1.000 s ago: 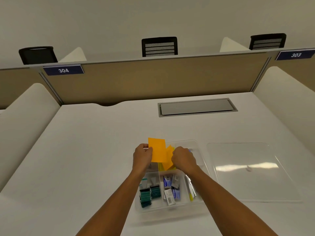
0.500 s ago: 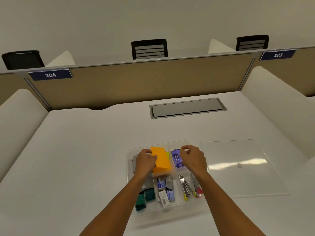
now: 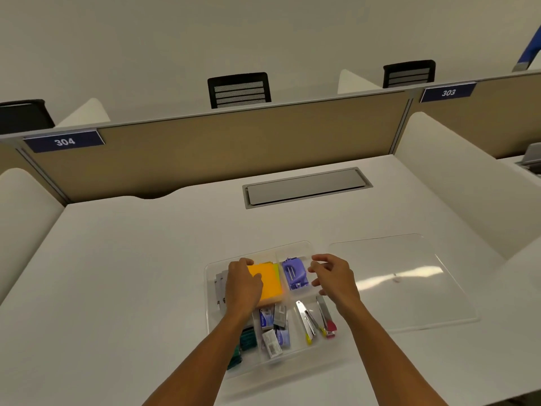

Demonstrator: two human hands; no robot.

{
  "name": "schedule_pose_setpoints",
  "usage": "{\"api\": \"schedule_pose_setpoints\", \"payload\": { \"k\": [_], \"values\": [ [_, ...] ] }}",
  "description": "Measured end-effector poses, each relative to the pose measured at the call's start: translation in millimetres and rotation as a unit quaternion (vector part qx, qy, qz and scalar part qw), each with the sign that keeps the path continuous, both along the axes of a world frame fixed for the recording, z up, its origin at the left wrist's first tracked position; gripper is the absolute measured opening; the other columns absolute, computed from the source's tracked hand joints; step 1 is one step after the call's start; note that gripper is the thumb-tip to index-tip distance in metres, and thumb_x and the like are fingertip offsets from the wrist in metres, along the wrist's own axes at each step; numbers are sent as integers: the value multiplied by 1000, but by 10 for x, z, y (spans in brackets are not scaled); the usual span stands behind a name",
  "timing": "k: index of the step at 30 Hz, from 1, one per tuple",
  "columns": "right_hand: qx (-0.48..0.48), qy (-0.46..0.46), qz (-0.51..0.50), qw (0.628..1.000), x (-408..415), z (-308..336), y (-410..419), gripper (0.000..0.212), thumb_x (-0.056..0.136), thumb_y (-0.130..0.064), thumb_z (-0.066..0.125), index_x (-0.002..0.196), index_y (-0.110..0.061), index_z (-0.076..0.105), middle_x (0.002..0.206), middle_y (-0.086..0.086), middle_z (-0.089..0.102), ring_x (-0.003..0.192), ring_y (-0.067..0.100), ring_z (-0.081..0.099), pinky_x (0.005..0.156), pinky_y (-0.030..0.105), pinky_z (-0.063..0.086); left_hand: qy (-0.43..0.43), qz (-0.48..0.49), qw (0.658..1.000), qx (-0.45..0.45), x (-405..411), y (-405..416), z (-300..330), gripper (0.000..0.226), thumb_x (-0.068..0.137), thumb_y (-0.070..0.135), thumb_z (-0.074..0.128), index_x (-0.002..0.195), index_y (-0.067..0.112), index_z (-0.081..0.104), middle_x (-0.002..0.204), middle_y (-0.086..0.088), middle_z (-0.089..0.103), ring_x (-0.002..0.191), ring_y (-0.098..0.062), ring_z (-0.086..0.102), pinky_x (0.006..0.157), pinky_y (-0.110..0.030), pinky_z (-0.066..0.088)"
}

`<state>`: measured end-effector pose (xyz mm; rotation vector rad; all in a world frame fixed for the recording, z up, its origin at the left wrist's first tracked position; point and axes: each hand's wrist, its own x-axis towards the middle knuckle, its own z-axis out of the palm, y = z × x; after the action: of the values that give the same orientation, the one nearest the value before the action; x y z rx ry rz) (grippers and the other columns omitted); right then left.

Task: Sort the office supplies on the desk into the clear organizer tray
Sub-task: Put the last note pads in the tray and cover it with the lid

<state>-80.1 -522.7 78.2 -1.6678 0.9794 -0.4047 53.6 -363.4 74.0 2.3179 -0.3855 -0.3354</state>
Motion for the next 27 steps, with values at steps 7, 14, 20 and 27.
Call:
{"api": "schedule_pose_setpoints", "payload": {
  "k": [7, 14, 20, 27],
  "values": [
    [-17, -39, -59, 997, -152, 67, -181, 14, 96, -25, 59, 109, -26, 65, 88, -10, 72, 67, 10, 70, 58, 25, 59, -27, -33, 998, 50, -51, -115, 25, 36, 93, 25, 58, 128, 19, 50, 129, -5, 55, 109, -22, 57, 78, -27, 44],
    [-17, -57, -104, 993, -329, 100, -376, 16, 96, -28, 58, 109, -25, 66, 90, -9, 71, 69, 13, 71, 60, 25, 59, 31, -89, 993, 68, -139, -228, -87, 42, 91, 29, 60, 130, 15, 50, 131, -5, 57, 112, -22, 57, 90, -33, 46],
    [-3, -55, -117, 992, -522, 38, -517, 17, 96, -25, 57, 111, -24, 65, 96, -5, 71, 73, 14, 70, 65, 29, 61, -5, -124, 992, -3, -353, -476, -64, 34, 90, 29, 64, 121, 19, 57, 124, -2, 57, 109, -14, 54, 85, -23, 39],
    [8, -47, -130, 990, -844, -12, -803, 18, 93, -25, 59, 110, -28, 64, 100, -8, 66, 74, 12, 70, 71, 34, 61, -39, -216, 975, -34, -687, -868, -45, 32, 90, 26, 64, 120, 21, 56, 124, 5, 56, 110, -5, 49, 94, -19, 36]
  ]
}}
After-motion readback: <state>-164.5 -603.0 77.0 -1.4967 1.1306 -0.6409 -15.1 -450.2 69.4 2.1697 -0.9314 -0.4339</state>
